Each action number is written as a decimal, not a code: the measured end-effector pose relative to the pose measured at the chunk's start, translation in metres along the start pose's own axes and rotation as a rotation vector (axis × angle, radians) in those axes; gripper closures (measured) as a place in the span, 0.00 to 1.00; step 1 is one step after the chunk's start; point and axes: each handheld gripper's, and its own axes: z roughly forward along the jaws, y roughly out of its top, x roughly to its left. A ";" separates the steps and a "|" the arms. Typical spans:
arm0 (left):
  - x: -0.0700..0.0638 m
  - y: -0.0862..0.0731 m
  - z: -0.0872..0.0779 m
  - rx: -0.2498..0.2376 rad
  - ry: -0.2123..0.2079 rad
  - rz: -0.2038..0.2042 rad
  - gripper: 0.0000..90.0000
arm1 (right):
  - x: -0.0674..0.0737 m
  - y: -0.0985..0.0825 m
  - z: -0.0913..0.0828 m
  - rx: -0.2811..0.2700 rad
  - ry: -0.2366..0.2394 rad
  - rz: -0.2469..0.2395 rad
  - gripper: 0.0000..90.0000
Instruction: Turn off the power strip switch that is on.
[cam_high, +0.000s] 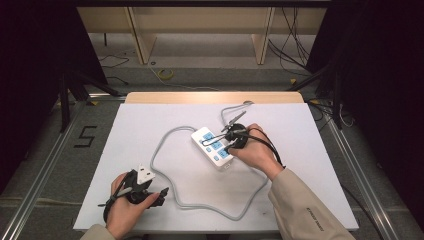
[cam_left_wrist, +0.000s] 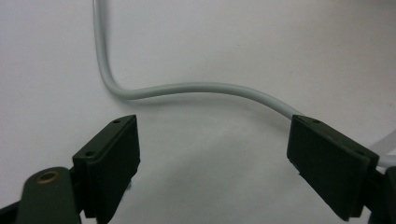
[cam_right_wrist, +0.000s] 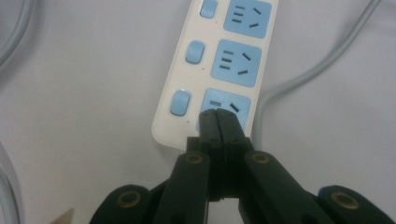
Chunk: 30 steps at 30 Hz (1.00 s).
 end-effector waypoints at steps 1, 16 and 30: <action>0.000 0.000 0.000 0.000 0.000 0.000 0.19 | 0.000 0.001 0.000 0.000 -0.003 0.003 1.00; 0.000 0.000 0.000 -0.001 -0.002 0.002 0.19 | -0.002 0.009 0.005 0.006 -0.005 0.003 1.00; 0.000 0.000 0.000 -0.001 -0.002 0.002 0.19 | -0.002 0.018 0.011 0.004 -0.005 0.008 1.00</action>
